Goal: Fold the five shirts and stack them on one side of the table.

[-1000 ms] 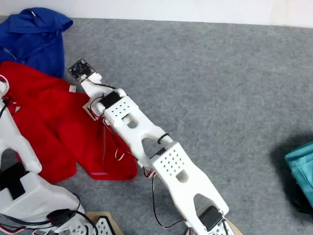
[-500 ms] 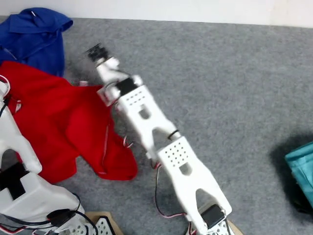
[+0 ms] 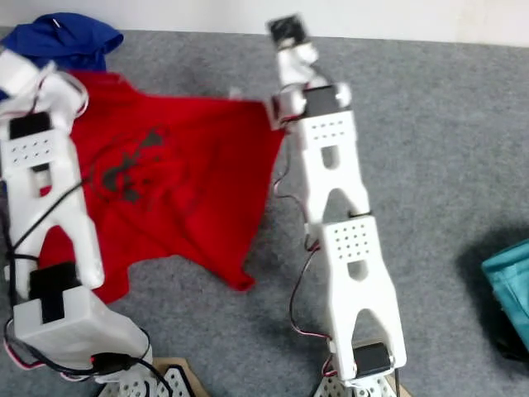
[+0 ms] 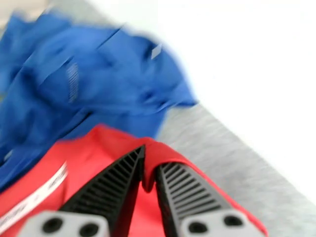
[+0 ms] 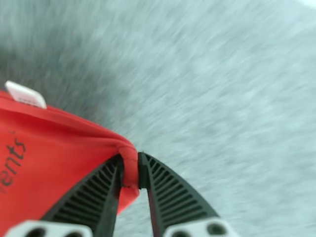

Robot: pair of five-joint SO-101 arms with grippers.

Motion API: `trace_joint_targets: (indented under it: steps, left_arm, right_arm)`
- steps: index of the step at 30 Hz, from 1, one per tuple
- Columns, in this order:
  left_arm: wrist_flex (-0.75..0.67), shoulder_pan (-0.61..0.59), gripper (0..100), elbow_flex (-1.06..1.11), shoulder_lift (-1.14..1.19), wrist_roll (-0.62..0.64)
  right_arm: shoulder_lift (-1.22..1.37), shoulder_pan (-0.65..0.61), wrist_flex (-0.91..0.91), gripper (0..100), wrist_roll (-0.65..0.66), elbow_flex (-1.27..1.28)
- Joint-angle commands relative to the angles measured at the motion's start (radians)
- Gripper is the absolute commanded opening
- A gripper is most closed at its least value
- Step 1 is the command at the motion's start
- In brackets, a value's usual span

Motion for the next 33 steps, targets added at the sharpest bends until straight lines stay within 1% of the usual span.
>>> trace_joint_targets:
  steps: [1, 6, 12, 16, 20, 24, 28, 33]
  left_arm:
    - [0.069, 0.071, 1, -0.166, -0.090, 0.002]
    - [0.187, 0.111, 1, -0.274, -0.217, 0.000]
    - [0.284, 0.104, 1, -0.323, -0.354, 0.000]
    - [0.292, 0.084, 1, -0.321, -0.455, 0.000]
    - [0.292, 0.079, 1, -0.321, -0.576, -0.005]
    - [0.285, 0.024, 1, -0.321, -0.682, -0.005]
    - [0.284, 0.005, 1, -0.323, -0.762, -0.006]
    - [0.221, -0.012, 1, -0.321, -0.837, -0.003]
  right_arm:
    - [-0.213, 0.030, 0.007, 0.6, 0.066, -0.137]
    - [-0.400, 0.030, 0.050, 0.6, 0.074, -0.134]
    - [-0.578, 0.031, 0.133, 0.6, 0.077, -0.134]
    - [-0.697, 0.028, 0.159, 0.6, 0.132, -0.134]
    - [-0.822, 0.028, 0.160, 0.6, 0.138, -0.134]
    - [-0.918, 0.028, 0.153, 0.6, 0.140, -0.134]
    - [-0.995, 0.027, 0.156, 0.6, 0.193, -0.134]
    - [-1.109, 0.025, 0.176, 0.6, 0.232, -0.133]
